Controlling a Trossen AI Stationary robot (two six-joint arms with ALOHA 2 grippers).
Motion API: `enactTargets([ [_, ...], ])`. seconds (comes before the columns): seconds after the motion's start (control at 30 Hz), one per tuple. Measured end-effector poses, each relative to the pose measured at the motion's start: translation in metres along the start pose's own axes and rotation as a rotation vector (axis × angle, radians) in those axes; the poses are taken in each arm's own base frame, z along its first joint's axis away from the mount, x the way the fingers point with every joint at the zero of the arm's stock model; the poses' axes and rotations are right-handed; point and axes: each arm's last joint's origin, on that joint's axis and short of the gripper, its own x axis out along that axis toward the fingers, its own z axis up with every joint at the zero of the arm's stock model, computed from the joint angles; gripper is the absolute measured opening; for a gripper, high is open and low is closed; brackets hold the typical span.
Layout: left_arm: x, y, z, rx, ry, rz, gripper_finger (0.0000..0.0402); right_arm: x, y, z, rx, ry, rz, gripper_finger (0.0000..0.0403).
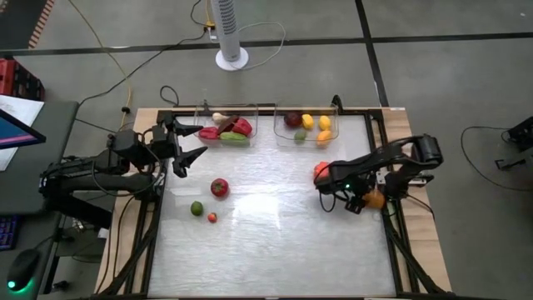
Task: Sort produce into baskets
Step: Put the squash in the container
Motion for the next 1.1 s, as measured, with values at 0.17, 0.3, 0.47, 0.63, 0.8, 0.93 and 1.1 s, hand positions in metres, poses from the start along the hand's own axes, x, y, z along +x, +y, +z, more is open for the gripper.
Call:
enactTargets([
  [0.17,0.000,0.000,0.000,0.000,0.000,0.000,0.0309,0.003,0.010,0.015,-0.034,0.080,-0.021,0.0297],
  [0.3,0.000,0.000,0.000,0.000,0.002,0.000,0.0309,0.006,0.016,0.024,-0.067,0.116,-0.067,0.0290],
  [0.47,0.000,0.000,0.000,0.001,0.004,0.000,0.0309,0.004,0.024,0.026,-0.114,0.116,-0.109,0.0263],
  [0.63,0.000,0.000,0.000,0.001,0.003,0.000,0.0309,-0.008,0.027,0.022,-0.127,0.051,-0.124,0.0231],
  [0.8,0.000,0.000,0.000,0.001,0.004,0.000,0.0309,-0.036,0.030,0.013,-0.105,-0.063,-0.128,0.0225],
  [0.93,0.000,0.000,0.000,0.001,0.003,0.000,0.0309,-0.069,0.028,0.005,-0.077,-0.224,-0.120,0.0225],
  [1.1,0.000,0.000,0.000,0.001,0.002,0.000,0.0309,-0.113,0.018,-0.009,-0.025,-0.445,-0.171,0.0225],
])
